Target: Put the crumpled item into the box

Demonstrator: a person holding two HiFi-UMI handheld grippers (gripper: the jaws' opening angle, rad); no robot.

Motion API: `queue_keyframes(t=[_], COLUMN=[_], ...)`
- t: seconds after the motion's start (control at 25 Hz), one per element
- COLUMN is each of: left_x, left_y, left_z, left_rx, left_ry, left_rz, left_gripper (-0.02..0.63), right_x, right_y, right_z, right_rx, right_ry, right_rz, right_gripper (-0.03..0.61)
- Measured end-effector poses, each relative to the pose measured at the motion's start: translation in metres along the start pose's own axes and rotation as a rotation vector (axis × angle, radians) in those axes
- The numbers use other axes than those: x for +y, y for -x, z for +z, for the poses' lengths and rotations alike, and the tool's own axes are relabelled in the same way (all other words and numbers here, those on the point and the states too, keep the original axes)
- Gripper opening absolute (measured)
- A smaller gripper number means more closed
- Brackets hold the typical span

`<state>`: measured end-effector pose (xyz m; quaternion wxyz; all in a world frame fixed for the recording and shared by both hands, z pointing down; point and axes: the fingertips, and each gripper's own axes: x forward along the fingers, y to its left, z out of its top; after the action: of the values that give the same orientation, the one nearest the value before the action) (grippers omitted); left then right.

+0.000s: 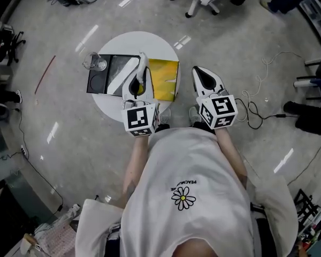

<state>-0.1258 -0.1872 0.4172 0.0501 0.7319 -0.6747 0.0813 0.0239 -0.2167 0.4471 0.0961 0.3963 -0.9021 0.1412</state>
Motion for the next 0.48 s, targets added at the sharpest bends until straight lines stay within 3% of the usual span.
queue_keyframes(t=[0.48], left_x=[0.005], left_y=[0.019], left_z=[-0.023], left_rx=[0.047], left_ry=[-0.018], left_rz=[0.049], left_gripper=[0.04], right_x=[0.003], right_y=[0.002], right_z=[-0.004], right_rx=[0.018], right_ry=[0.015], right_rz=[0.018], right_gripper=[0.0])
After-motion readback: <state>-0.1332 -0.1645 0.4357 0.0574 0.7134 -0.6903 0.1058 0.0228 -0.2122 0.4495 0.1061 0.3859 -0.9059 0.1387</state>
